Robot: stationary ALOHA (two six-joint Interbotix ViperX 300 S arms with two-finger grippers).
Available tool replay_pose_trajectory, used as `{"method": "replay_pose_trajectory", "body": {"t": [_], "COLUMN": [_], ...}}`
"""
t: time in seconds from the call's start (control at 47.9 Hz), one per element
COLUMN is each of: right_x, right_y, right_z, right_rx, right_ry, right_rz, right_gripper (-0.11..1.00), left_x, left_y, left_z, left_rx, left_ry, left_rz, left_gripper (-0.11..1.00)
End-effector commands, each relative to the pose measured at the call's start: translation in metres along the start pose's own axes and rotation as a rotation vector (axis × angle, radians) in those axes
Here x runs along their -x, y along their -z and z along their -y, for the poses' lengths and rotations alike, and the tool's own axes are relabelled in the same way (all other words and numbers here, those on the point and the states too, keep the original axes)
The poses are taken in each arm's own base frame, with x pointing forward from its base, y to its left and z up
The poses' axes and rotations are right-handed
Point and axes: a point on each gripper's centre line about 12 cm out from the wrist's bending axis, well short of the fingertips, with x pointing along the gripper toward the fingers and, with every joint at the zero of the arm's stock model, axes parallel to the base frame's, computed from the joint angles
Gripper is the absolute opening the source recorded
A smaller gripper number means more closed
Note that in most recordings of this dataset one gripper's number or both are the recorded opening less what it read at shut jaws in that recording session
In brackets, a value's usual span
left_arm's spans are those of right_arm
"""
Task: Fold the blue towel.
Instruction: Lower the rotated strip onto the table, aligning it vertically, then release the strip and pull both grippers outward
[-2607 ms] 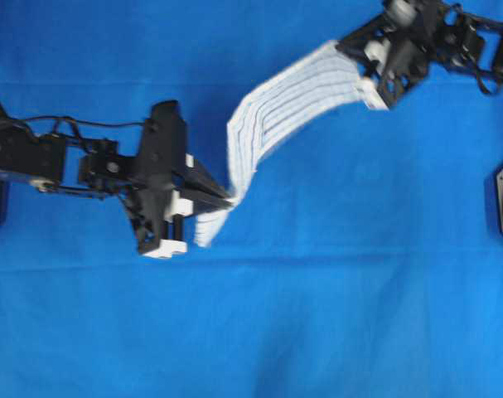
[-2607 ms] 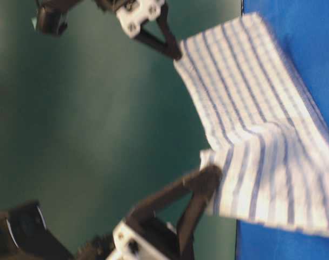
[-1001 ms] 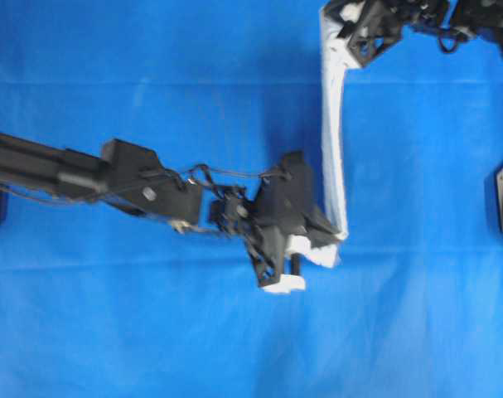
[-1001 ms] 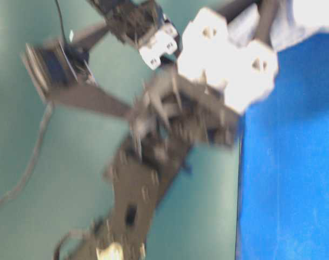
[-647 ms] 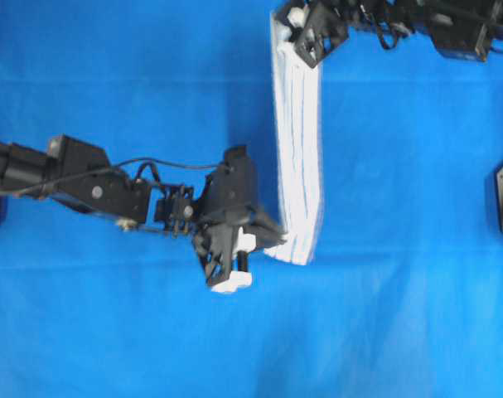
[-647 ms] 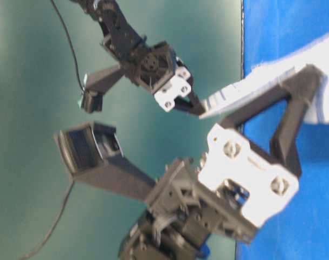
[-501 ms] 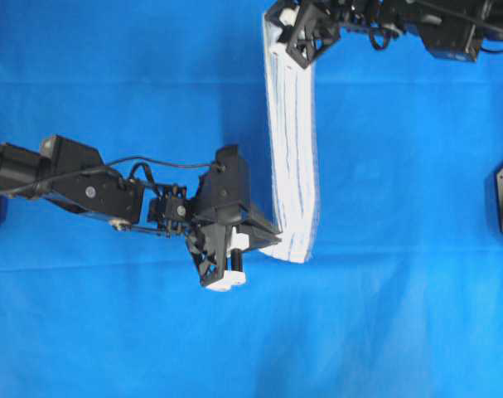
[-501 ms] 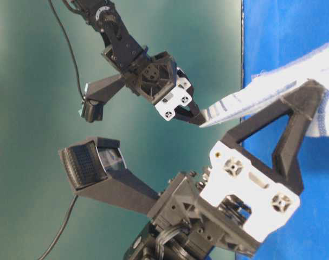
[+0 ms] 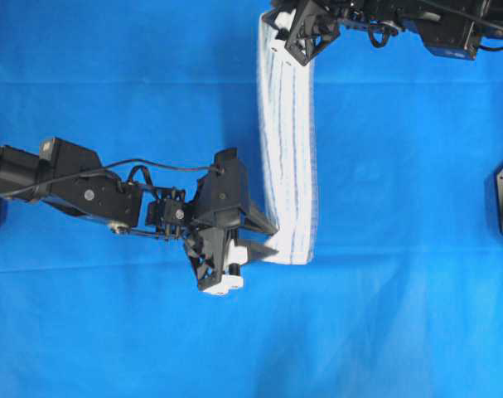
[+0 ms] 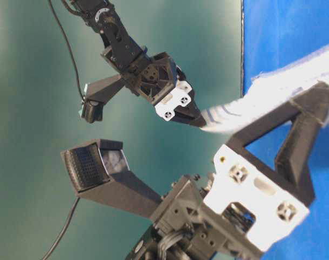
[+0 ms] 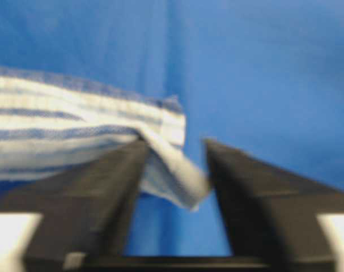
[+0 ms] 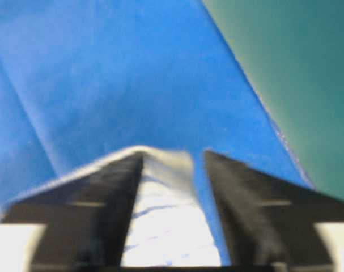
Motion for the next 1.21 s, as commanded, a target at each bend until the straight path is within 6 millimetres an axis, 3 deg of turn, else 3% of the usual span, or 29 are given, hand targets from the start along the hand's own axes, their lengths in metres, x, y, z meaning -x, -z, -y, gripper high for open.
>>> {"method": "replay_pose_trajectory", "body": {"t": [0.0, 0.083, 0.146, 0.396, 0.793, 0.939, 1.189], "right_x": [0.014, 0.024, 0.031, 0.081, 0.176, 0.202, 0.206], "right_y": [-0.02, -0.023, -0.024, -0.022, 0.015, 0.033, 0.056], "right_z": [0.0, 0.001, 0.001, -0.003, -0.04, -0.055, -0.06], "right_rx": [0.004, 0.003, 0.002, 0.008, 0.057, 0.068, 0.048], "right_ry": [0.0, 0.003, 0.005, -0.006, -0.163, -0.233, -0.272], "right_rz": [0.06, 0.069, 0.073, 0.133, 0.388, 0.445, 0.441], "right_gripper": [0.58, 0.55, 0.53, 0.53, 0.53, 0.53, 0.53], "left_x": [0.017, 0.032, 0.046, 0.103, 0.18, 0.195, 0.198], "left_y": [-0.018, -0.02, -0.022, -0.026, -0.033, -0.026, -0.023], "left_z": [0.006, 0.005, 0.004, -0.016, -0.061, -0.074, -0.082], "left_rx": [0.0, -0.004, -0.005, -0.014, -0.114, -0.108, -0.098], "left_ry": [0.013, 0.002, -0.007, -0.043, -0.141, -0.188, -0.211], "left_rz": [0.038, 0.006, -0.017, 0.026, 0.386, 0.424, 0.445], "left_gripper": [0.54, 0.78, 0.86, 0.79, 0.79, 0.79, 0.79]}}
